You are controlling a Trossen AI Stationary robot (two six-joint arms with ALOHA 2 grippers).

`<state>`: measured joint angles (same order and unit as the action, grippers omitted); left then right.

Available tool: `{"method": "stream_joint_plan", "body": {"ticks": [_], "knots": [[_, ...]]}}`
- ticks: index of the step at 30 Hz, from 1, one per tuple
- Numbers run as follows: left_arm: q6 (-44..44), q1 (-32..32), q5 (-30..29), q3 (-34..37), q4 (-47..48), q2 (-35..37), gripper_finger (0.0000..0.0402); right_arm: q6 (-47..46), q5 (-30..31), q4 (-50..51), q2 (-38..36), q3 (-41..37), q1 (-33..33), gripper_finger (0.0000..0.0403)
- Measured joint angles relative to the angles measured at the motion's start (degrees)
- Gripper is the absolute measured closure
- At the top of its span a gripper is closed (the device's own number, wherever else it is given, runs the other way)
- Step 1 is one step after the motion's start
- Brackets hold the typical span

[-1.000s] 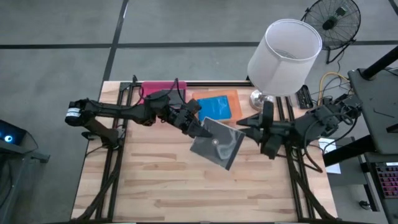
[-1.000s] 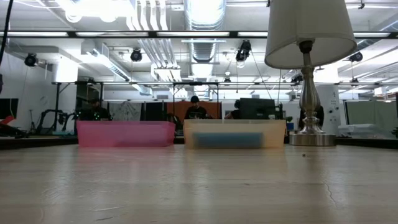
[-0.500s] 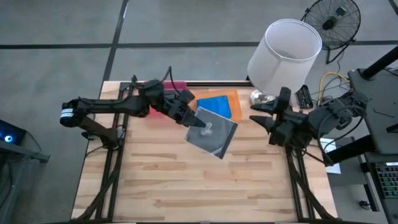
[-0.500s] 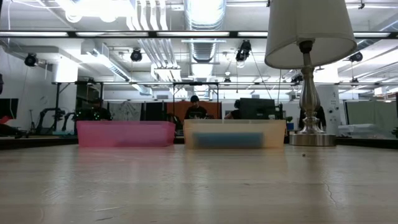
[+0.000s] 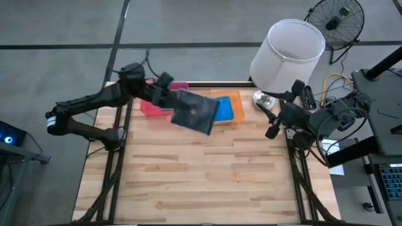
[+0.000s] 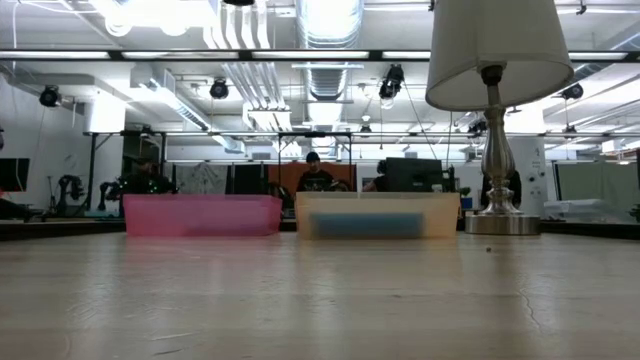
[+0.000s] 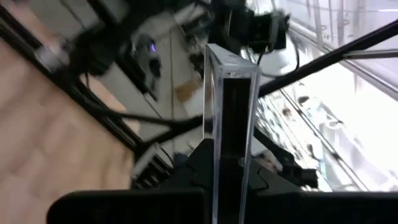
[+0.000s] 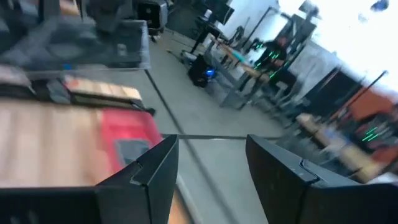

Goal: Pick & place jewel cases by type
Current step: Put the black CD case into the pink bin

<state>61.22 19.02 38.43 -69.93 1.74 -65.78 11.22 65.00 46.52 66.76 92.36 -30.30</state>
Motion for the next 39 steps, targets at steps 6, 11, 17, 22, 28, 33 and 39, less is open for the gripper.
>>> {"method": "stream_joint_plan", "body": {"ticks": [6, 11, 17, 22, 28, 33, 39], "knots": [[-5.2, 6.7, 1.6, 0.0, 5.2, 4.9, 0.0401, -16.9, -1.0, -0.1, 1.1, 0.0, 0.0, 0.0220], [-6.5, 12.5, 6.3, 0.0, 7.9, 6.0, 0.0401, -20.5, -8.8, -1.6, 4.4, 0.0, -0.1, 0.0220], [-6.2, 19.9, 13.8, 0.0, 8.3, 5.3, 0.0401, -16.3, -11.2, -7.2, 11.8, 0.0, -0.1, 0.0220], [-4.6, 25.9, 18.3, 0.0, 8.3, 4.3, 0.0401, -15.1, -11.1, -10.6, 16.9, 0.0, -0.2, 0.0220], [-4.6, 33.9, 23.4, 0.0, 8.3, 2.5, 0.0401, -12.0, -10.9, -11.5, 21.1, 0.0, 0.4, 0.0220], [-6.6, 40.3, 28.4, 0.0, 8.2, -0.7, 0.0401, -11.2, -10.9, -11.8, 23.8, 0.0, 1.1, 0.0220], [-9.6, 45.0, 32.7, 0.0, 8.3, -6.1, 0.0401, -11.4, -10.9, -12.7, 24.8, 0.0, 1.2, 0.0220]]}}
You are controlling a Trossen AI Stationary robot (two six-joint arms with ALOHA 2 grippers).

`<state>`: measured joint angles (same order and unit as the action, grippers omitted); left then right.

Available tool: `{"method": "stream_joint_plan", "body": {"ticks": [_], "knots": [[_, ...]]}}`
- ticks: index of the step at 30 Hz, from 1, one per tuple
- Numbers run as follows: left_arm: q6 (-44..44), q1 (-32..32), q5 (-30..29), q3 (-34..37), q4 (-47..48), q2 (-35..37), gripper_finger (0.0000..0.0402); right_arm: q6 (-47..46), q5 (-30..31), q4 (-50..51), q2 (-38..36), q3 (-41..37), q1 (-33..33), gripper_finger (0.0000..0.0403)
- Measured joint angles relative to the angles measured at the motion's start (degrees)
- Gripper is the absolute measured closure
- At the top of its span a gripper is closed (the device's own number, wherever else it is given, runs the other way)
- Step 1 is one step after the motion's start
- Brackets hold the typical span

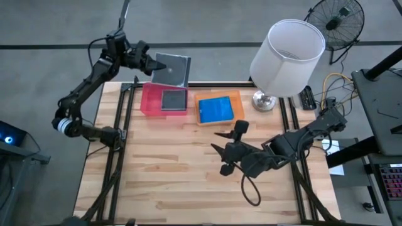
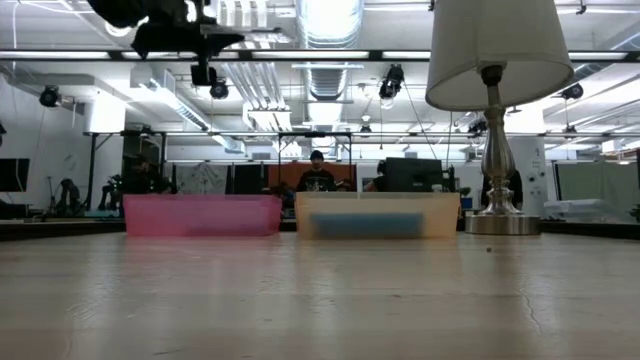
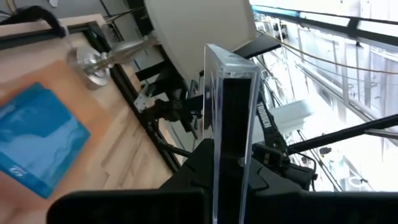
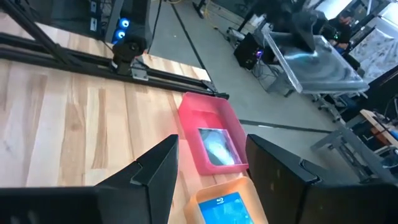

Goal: Pick & place jewel cases by type
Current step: Put the black CD case into the pink bin

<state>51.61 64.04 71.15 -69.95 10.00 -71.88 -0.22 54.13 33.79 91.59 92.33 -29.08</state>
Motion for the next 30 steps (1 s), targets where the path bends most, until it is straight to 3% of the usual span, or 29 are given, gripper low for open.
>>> {"method": "stream_joint_plan", "body": {"ticks": [6, 17, 25, 30], "knots": [[-5.1, 2.9, 1.8, 2.2, -0.1, -4.0, 0.0401, 0.2, 0.1, -0.1, -0.1, 0.0, 0.0, 0.0220], [-12.3, 6.3, -0.4, 14.6, -3.5, -7.8, 0.0401, -1.1, 0.3, -0.2, -0.2, 0.0, 0.0, 0.0220], [-8.2, 7.7, -0.9, 24.2, -16.3, -10.8, 0.0401, -1.3, 0.3, -0.3, -0.2, 0.0, 0.0, 0.0220], [-6.9, 7.7, -1.6, 26.4, -20.0, -14.1, 0.0401, -1.3, 0.0, -0.3, -0.2, 0.0, 0.0, 0.0220]]}}
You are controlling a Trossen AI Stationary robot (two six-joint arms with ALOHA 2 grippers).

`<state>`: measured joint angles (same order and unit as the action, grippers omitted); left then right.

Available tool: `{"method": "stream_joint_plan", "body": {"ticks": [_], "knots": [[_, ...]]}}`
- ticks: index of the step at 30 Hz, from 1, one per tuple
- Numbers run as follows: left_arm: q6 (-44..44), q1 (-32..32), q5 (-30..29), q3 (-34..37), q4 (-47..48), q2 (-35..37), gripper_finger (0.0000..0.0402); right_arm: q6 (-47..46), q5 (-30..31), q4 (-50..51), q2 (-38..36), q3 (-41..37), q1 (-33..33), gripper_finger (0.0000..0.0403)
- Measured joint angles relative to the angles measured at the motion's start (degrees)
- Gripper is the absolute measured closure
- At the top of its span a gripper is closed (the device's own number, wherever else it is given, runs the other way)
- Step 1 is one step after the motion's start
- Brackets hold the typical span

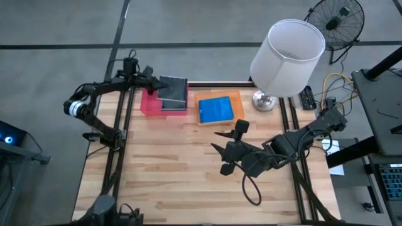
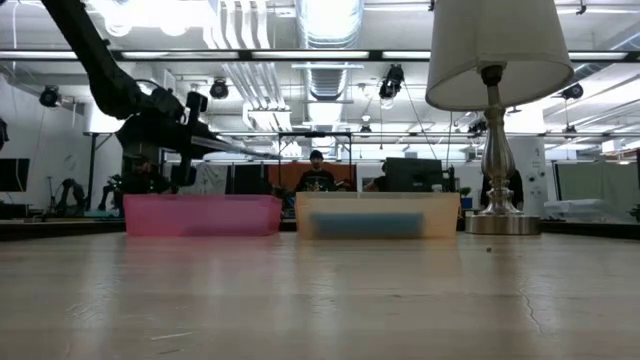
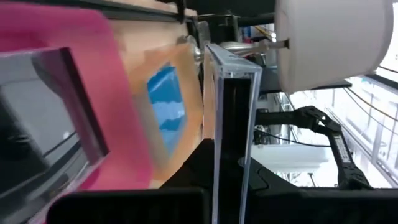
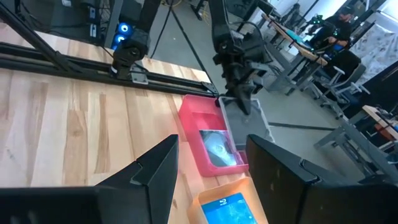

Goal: Pick & place jewel cases by type
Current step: Put the black CD case into the pink bin

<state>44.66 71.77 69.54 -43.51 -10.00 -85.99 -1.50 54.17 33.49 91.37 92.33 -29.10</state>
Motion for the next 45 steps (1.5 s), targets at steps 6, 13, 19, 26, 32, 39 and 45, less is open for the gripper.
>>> {"method": "stream_joint_plan", "body": {"ticks": [6, 13, 19, 26, 32, 39, 45], "knots": [[-2.3, 0.0, -0.1, 0.4, -0.1, -3.2, 0.0401, 0.0, -0.1, 0.0, 0.0, 0.0, -0.2, 0.0220], [-3.1, 0.5, -0.7, 0.2, -0.5, -6.6, 0.0401, -2.8, -0.2, 0.1, 0.0, 0.0, -0.3, 0.0220], [-4.0, 0.6, -2.5, 0.3, -0.8, -7.3, 0.0401, -2.6, -0.2, 0.1, 0.0, 0.0, -0.4, 0.0220], [-3.6, 0.6, -2.7, 0.4, -1.2, -7.3, 0.0401, -2.4, -0.2, 0.1, 0.0, 0.0, -0.4, 0.0220], [-1.5, 0.6, -5.1, 0.6, 0.1, -7.2, 0.0401, -1.6, -0.2, 0.2, 0.0, 0.0, -0.4, 0.0220], [0.7, 0.6, -8.2, 0.6, 0.9, -7.0, 0.0401, -0.4, -0.2, 0.2, 0.0, 0.0, -0.4, 0.0220], [-3.2, 0.6, -10.1, 0.7, 6.2, -7.0, 0.0401, -0.3, -0.2, 0.5, 0.0, 0.0, -0.4, 0.0220]]}}
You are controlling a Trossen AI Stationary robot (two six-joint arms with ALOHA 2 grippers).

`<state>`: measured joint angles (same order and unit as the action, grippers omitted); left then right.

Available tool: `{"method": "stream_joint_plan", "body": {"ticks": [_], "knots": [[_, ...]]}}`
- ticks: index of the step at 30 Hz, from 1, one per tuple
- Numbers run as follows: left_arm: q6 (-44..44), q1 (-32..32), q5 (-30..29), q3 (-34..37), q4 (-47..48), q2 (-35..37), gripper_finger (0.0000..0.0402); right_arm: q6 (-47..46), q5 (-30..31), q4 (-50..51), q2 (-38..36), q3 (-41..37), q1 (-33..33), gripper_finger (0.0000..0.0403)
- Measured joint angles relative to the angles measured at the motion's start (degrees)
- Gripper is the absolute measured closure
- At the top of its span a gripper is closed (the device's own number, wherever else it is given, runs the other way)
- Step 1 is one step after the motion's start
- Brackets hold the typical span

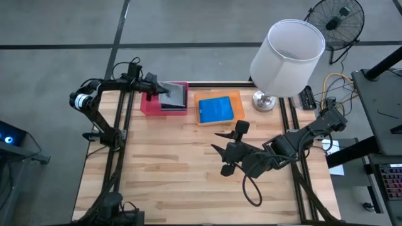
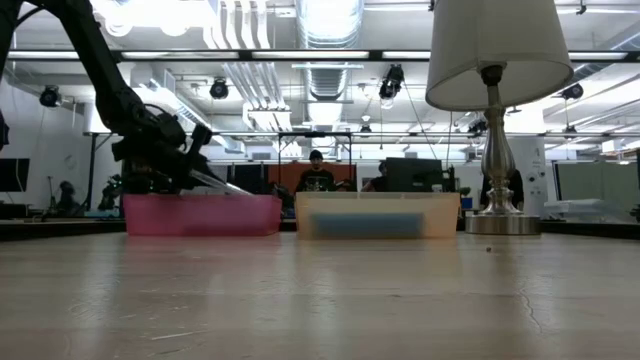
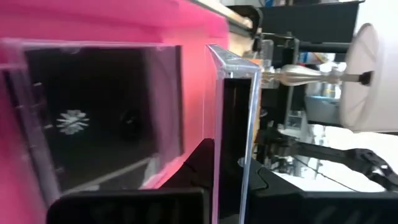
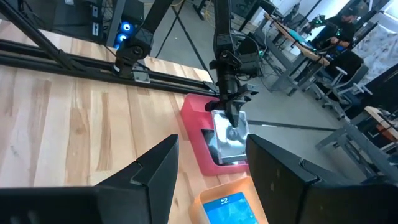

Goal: Pick & place jewel cases by type
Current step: Put the black CD case into the pink bin

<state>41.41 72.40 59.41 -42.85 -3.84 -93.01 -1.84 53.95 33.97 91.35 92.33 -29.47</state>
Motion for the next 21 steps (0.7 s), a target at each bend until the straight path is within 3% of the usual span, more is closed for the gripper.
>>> {"method": "stream_joint_plan", "body": {"ticks": [21], "knots": [[-3.9, -3.5, -3.1, -0.9, -2.2, -3.0, 0.0401, 0.9, 0.0, 0.1, 0.0, 0.0, 0.0, 0.0220]]}}
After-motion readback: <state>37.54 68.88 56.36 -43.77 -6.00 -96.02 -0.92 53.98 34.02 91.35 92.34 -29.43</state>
